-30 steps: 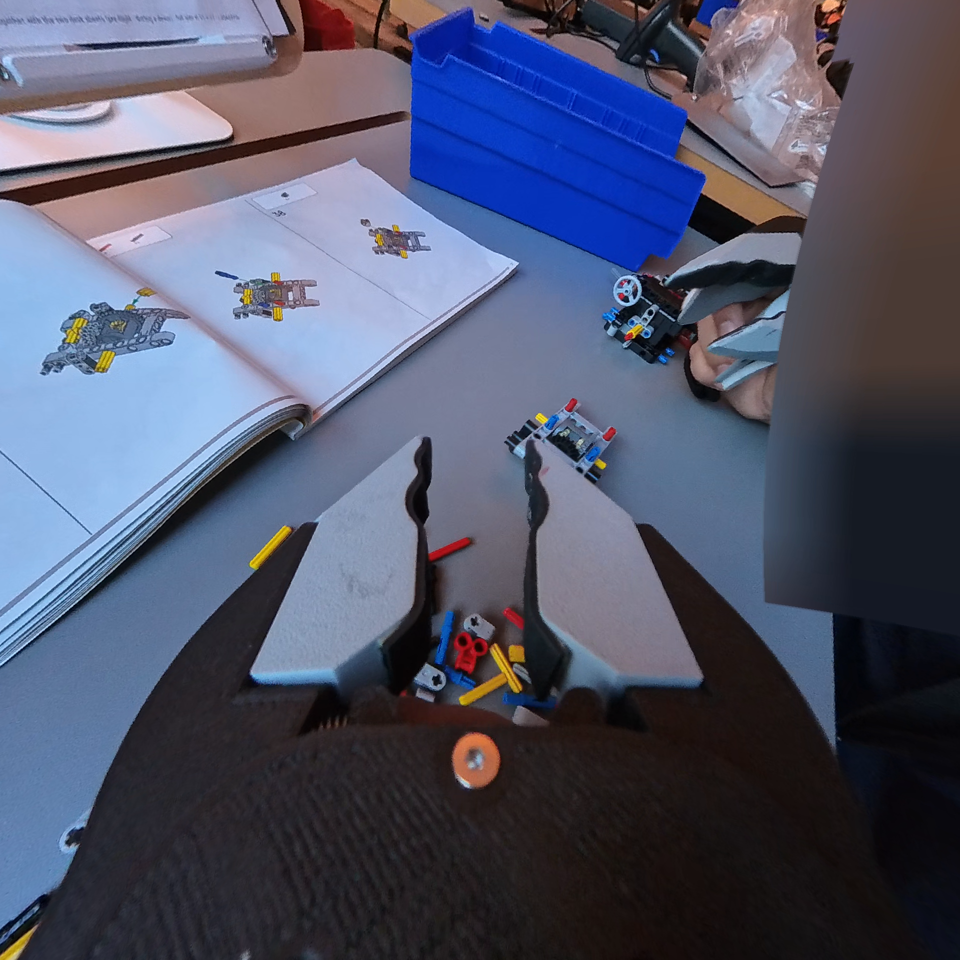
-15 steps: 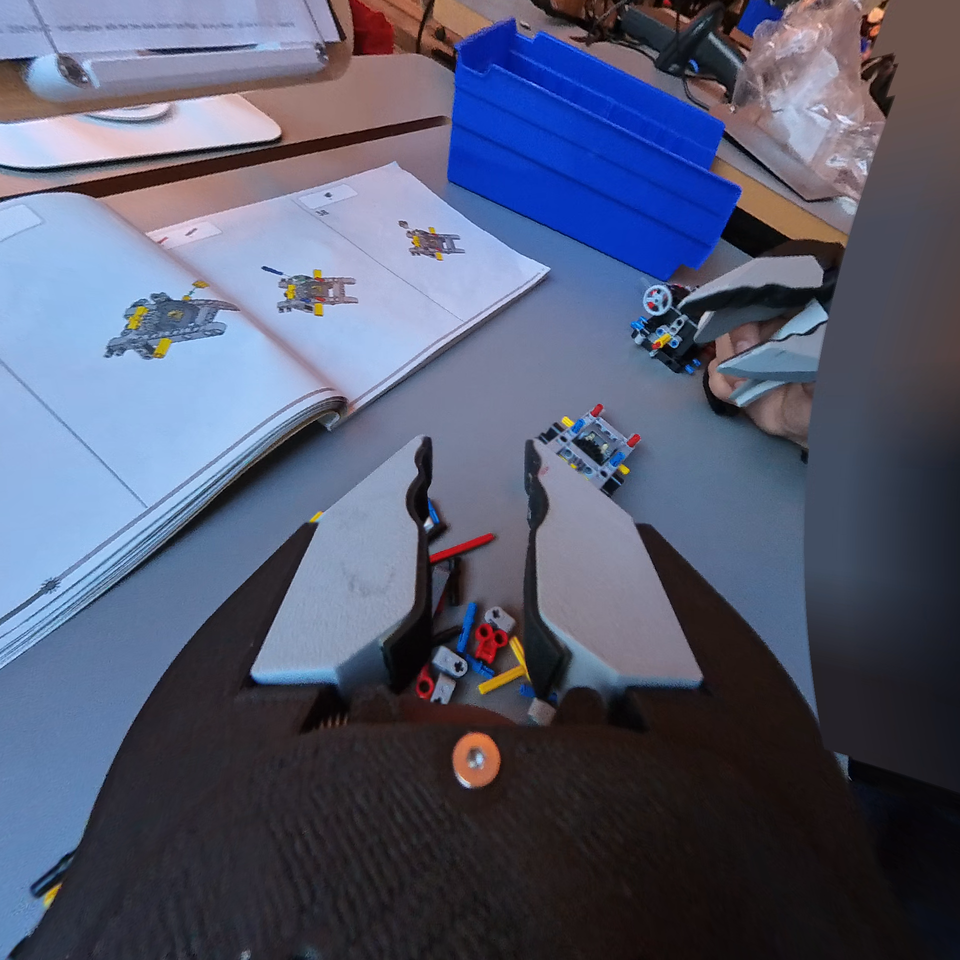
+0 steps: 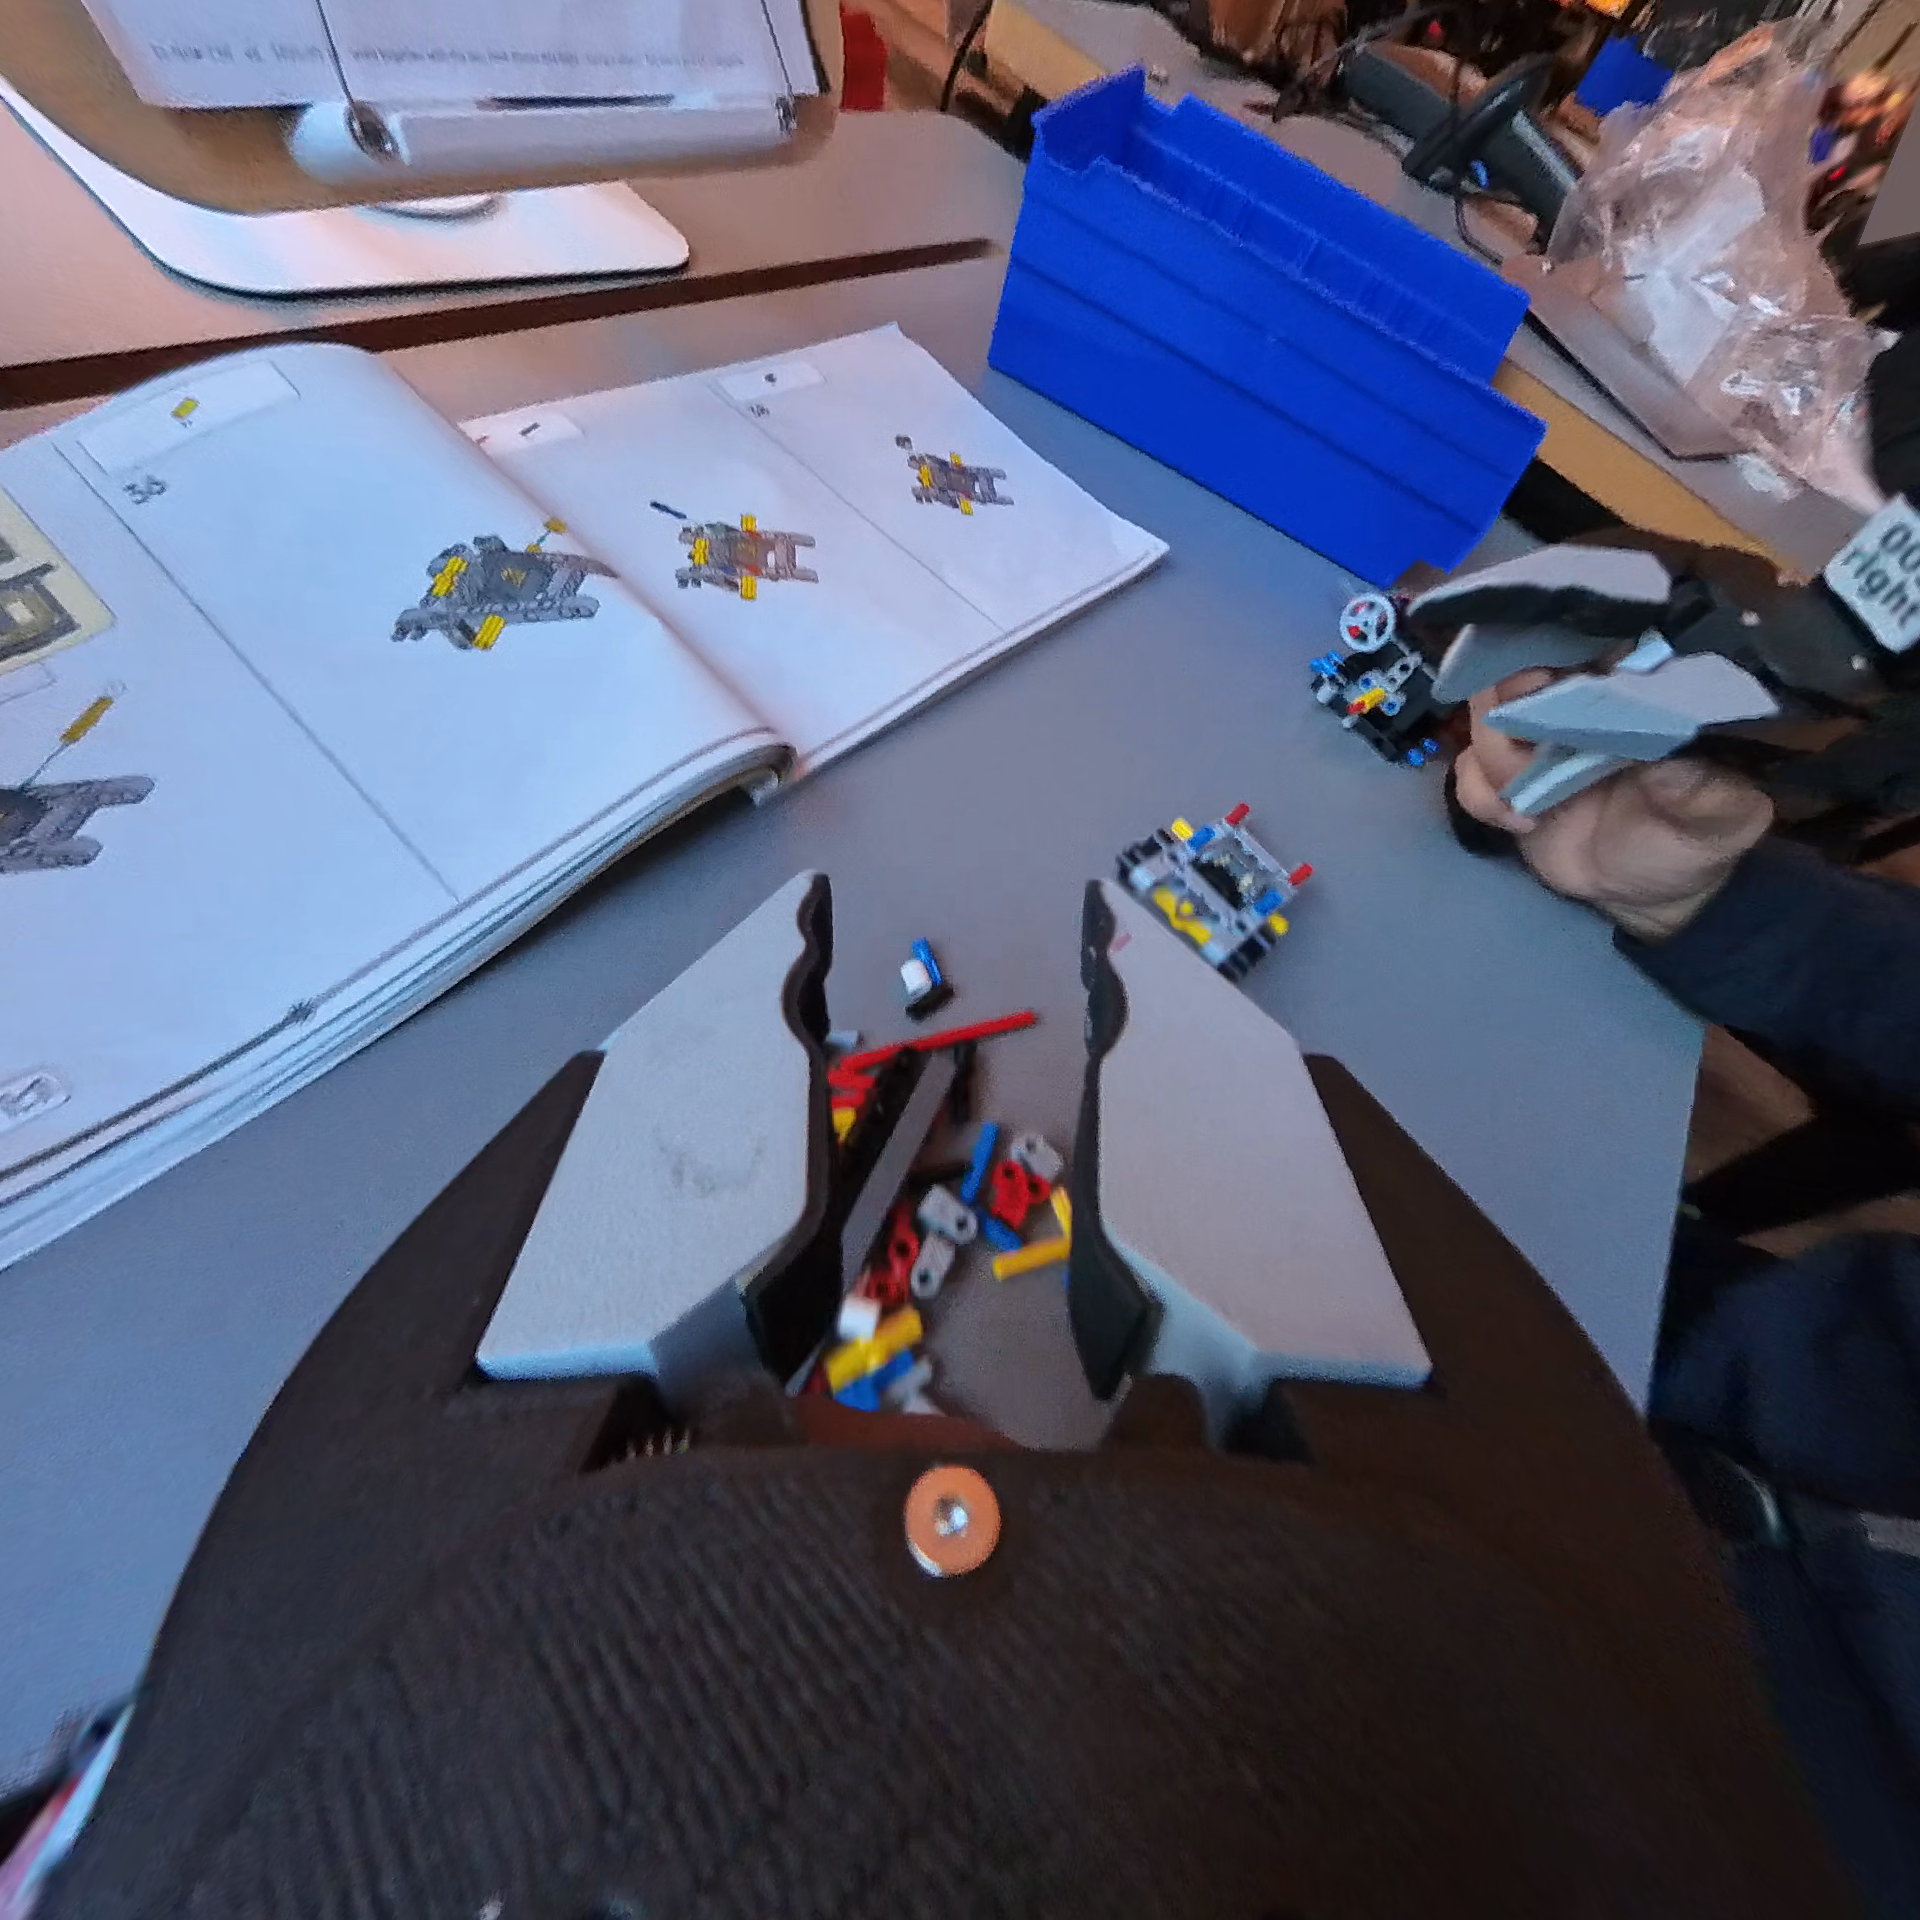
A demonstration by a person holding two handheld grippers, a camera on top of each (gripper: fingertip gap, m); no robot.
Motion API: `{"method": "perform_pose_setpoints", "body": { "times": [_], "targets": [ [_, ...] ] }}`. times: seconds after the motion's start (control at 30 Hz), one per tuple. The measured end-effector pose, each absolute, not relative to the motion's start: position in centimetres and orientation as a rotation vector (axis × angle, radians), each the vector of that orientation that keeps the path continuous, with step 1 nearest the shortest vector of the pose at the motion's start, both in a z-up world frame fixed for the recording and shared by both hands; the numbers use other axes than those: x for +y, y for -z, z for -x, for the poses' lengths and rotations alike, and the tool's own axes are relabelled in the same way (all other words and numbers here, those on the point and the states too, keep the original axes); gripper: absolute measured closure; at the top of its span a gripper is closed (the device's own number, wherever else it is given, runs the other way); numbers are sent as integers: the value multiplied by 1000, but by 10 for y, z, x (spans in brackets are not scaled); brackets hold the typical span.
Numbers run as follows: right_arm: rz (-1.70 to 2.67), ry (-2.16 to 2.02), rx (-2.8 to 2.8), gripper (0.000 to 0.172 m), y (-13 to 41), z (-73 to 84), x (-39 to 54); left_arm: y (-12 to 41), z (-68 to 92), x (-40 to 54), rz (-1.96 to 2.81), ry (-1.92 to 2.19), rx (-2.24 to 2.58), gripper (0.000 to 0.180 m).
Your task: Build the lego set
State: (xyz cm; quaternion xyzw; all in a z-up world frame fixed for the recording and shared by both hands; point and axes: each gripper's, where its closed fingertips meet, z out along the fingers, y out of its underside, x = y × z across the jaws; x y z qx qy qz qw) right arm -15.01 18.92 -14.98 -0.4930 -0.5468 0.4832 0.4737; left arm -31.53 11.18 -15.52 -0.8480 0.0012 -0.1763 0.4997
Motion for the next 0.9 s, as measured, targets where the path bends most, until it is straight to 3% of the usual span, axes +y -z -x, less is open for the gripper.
{"method": "perform_pose_setpoints", "body": {
  "times": [0.43, 0.9],
  "targets": [
    [1184, -1157, -1397, 135, 153, 147, 174, 198, 324, -21, 2414, 57, -10, 156],
    [1175, -1164, -1407, 135, 153, 146, 170, 229, 252, 53, 2490, 21, 342, 155]
  ]
}}
